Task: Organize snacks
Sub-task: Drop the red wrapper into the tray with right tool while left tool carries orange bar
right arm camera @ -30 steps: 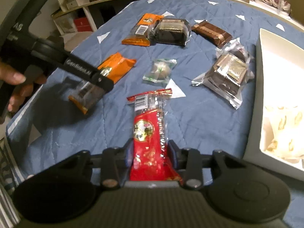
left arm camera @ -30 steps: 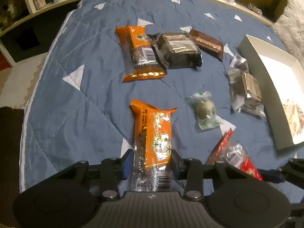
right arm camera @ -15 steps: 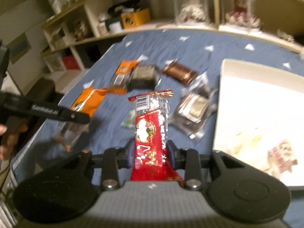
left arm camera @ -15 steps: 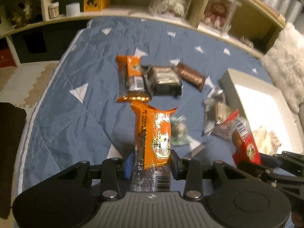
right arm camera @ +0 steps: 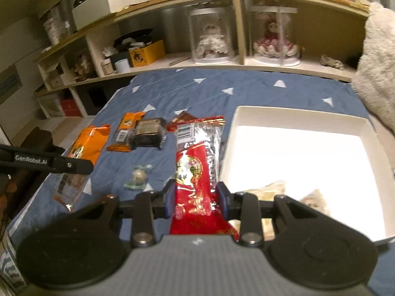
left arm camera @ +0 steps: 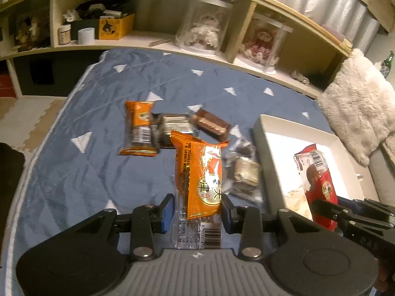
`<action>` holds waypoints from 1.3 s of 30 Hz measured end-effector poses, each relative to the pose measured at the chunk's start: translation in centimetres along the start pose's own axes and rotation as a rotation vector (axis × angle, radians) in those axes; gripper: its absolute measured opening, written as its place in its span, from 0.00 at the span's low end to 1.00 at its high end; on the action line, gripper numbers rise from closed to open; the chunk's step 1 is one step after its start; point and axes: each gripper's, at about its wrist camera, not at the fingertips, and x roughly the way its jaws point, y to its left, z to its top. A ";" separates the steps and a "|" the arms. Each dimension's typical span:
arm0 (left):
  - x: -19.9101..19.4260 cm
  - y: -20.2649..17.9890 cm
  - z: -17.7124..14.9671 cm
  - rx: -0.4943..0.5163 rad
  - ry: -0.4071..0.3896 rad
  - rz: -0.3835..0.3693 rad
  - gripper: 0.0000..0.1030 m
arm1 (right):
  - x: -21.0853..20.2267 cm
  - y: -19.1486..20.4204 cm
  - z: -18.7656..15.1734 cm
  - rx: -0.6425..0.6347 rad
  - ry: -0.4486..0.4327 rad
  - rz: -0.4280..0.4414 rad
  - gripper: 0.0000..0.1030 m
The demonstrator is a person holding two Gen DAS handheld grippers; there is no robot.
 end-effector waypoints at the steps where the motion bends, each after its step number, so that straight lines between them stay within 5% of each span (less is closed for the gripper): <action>1: -0.1 -0.5 0.0 0.002 -0.003 -0.009 0.40 | -0.3 -0.4 0.0 0.002 -0.002 -0.007 0.39; 21: 2.9 -17.4 -1.0 0.111 -0.008 -0.186 0.40 | -7.5 -13.1 -3.1 0.090 -0.055 -0.182 0.39; 33: 9.6 -26.0 -1.6 0.108 0.074 -0.275 0.40 | -6.5 -20.3 -4.2 0.155 -0.030 -0.242 0.39; 39: 14.1 -27.5 -2.2 0.009 0.131 -0.352 0.40 | -5.5 -22.7 -4.6 0.173 -0.016 -0.256 0.39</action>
